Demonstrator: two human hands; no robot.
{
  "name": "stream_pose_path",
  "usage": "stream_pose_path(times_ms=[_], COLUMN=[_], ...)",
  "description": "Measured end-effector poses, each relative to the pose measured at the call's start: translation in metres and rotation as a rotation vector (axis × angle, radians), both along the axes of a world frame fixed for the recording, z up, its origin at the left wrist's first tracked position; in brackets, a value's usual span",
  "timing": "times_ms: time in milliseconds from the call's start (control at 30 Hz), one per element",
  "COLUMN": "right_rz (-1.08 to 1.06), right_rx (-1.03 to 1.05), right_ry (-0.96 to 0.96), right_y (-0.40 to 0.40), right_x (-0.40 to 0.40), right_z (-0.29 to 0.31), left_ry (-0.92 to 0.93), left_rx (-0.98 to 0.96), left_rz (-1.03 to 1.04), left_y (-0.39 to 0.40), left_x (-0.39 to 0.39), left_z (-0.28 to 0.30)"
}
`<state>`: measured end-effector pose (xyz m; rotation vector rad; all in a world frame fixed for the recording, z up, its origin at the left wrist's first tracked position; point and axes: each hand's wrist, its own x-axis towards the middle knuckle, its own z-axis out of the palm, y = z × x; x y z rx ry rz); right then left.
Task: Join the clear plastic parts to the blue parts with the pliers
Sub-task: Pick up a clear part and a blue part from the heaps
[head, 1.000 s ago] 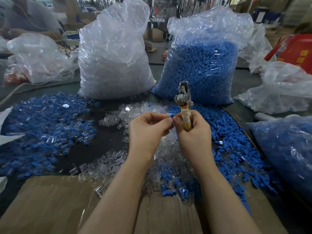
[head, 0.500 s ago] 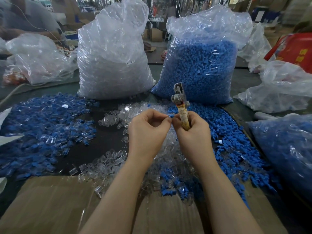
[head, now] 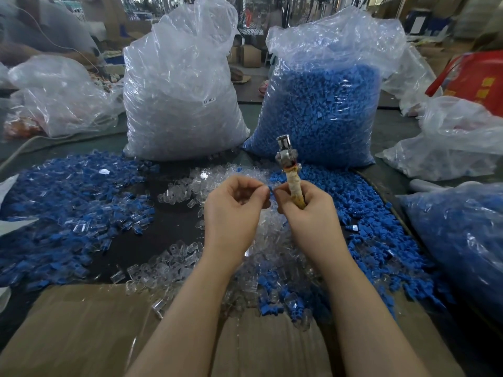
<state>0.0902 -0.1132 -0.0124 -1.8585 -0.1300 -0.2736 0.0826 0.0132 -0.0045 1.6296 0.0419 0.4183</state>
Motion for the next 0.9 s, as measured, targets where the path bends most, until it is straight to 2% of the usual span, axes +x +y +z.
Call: stream_pose_path(times_ms=[167, 267, 500, 667, 900], right_rz=[0.073, 0.142, 0.262, 0.266, 0.268], right_rx=[-0.093, -0.172, -0.244, -0.271, -0.304], right_ry=[0.071, 0.102, 0.172, 0.164, 0.138], right_y=[-0.015, -0.024, -0.025, -0.025, -0.023], right_x=[0.001, 0.0, -0.002, -0.003, -0.004], right_z=[0.001, 0.002, 0.004, 0.007, 0.006], left_ry=[0.043, 0.036, -0.006, -0.047, -0.076], left_rx=[-0.231, -0.287, -0.256, -0.173, -0.153], left_rz=[-0.06, -0.053, -0.03, -0.028, -0.048], left_y=[0.002, 0.004, 0.007, 0.008, 0.009], left_x=[0.001, 0.003, 0.004, 0.004, 0.004], left_z=[0.003, 0.004, 0.003, 0.003, 0.003])
